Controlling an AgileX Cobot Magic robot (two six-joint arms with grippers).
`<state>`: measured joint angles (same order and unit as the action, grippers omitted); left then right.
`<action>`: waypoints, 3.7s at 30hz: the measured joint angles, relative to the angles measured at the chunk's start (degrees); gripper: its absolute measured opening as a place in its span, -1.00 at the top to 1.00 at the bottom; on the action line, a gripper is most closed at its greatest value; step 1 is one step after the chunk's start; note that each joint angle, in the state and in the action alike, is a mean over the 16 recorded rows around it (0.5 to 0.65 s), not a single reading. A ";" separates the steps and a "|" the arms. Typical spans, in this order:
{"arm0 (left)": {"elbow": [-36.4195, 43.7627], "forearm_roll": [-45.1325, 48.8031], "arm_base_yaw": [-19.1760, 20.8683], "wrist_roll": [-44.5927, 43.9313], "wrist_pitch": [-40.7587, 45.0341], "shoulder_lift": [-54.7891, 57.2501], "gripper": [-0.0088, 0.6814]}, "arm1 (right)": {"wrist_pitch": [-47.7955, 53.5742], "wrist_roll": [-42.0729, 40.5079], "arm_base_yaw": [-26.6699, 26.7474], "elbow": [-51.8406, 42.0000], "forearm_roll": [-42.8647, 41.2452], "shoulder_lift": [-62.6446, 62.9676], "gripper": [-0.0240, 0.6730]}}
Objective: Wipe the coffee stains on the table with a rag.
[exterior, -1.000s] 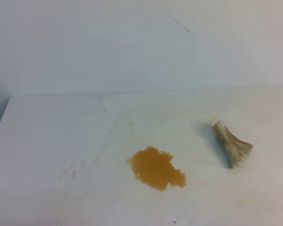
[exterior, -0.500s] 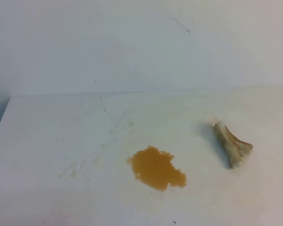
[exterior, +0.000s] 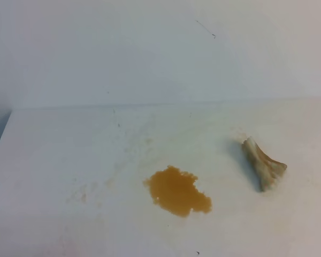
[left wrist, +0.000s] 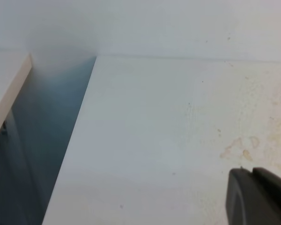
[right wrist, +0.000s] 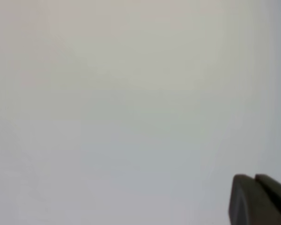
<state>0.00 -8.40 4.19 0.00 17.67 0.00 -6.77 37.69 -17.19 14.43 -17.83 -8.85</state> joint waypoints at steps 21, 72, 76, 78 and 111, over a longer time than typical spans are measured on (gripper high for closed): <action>0.00 0.00 0.00 0.00 0.00 0.00 0.98 | 1.06 3.56 18.91 14.35 -38.08 -41.85 0.94; 0.00 0.00 -0.06 0.00 -0.06 0.00 0.99 | 36.97 -18.59 19.69 42.44 -6.50 -83.48 0.94; 0.00 0.00 -0.09 0.00 -0.06 0.00 0.99 | 39.59 -42.87 21.31 44.73 19.04 -85.04 0.92; 0.00 0.00 -0.10 0.00 -0.06 0.00 0.99 | 40.39 -52.71 22.61 46.24 28.33 -86.31 0.87; 0.00 0.00 -0.10 0.00 0.00 0.00 0.99 | 46.18 -76.67 29.36 60.45 44.36 -107.32 0.76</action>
<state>0.00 -8.40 4.09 0.00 17.67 0.00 39.41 -38.98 12.17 74.89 26.53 -116.17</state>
